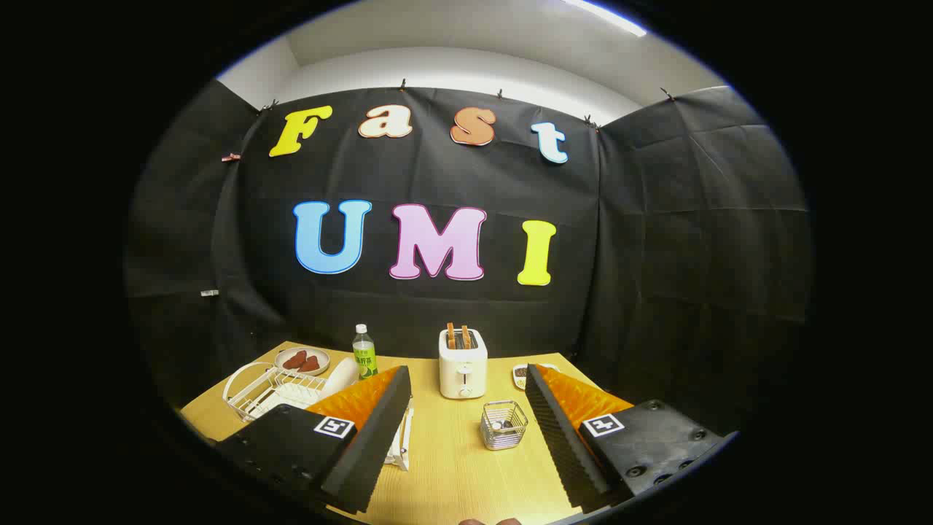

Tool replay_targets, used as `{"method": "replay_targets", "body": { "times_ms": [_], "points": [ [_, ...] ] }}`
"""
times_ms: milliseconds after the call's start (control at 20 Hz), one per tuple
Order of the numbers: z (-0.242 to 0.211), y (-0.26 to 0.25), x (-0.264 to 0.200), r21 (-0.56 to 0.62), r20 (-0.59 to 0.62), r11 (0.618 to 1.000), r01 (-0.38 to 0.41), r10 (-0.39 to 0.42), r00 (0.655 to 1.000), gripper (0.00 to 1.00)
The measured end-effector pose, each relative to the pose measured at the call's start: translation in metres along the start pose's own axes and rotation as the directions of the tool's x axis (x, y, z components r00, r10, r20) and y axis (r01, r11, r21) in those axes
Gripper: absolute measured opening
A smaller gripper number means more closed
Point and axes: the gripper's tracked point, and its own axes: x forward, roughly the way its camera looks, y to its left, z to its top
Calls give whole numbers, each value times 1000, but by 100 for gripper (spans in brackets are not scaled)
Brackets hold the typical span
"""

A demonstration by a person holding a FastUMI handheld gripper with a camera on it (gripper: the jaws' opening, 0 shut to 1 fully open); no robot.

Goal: Take the plate from the dish rack, then take the spoon from the basket and place it into the plate.

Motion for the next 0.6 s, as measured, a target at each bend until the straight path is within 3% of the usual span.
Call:
{"method": "replay_targets", "body": {
  "times_ms": [600],
  "points": [
    [-23,10,11,-1,-82,1000,-24,24,996,97]
  ]
}}
